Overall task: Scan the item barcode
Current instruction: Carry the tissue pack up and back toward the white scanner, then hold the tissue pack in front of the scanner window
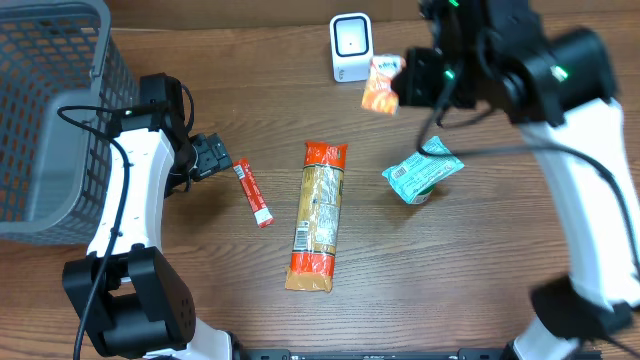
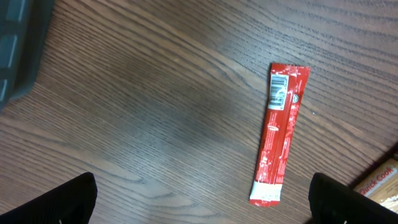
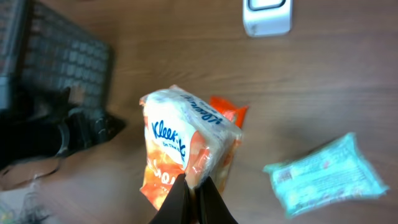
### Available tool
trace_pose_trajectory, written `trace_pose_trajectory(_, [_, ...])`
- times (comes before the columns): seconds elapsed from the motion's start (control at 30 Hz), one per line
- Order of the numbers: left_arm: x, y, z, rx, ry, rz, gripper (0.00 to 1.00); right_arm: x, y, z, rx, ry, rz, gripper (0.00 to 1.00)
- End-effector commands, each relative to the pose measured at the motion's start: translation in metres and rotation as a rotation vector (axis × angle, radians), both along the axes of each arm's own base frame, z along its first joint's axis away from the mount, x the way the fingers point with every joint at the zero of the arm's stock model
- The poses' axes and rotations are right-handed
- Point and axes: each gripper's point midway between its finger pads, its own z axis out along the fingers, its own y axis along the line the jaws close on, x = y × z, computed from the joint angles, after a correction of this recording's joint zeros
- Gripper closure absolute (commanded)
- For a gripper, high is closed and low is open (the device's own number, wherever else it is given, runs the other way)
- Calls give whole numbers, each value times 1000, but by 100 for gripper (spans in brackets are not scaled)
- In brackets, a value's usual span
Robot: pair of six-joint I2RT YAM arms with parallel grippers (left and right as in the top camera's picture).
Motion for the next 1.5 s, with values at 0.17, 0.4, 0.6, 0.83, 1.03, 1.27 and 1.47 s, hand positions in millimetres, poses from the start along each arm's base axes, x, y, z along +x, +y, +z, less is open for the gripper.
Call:
trace_pose_trajectory(0.17, [3, 2, 7, 10, -20, -6, 0, 93, 15, -75, -339, -157, 34, 96])
trace_pose_trajectory(0.4, [2, 2, 7, 10, -20, -6, 0, 149, 31, -112, -588, -334, 26, 96])
trace_pose_trajectory(0.6, [2, 2, 7, 10, -20, -6, 0, 182, 41, -131, -792, -469, 27, 96])
trace_pose_trajectory(0.83, [3, 2, 7, 10, -20, -6, 0, 213, 49, -164, -991, -560, 139, 96])
trace_pose_trajectory(1.03, [3, 2, 7, 10, -20, -6, 0, 232, 48, -178, -1073, -611, 95, 96])
trace_pose_trajectory(1.27, [2, 2, 7, 10, -20, -6, 0, 241, 54, -204, -1160, -624, 244, 96])
trace_pose_trajectory(1.47, [3, 2, 7, 10, -20, -6, 0, 247, 46, -202, -1172, -630, 238, 96])
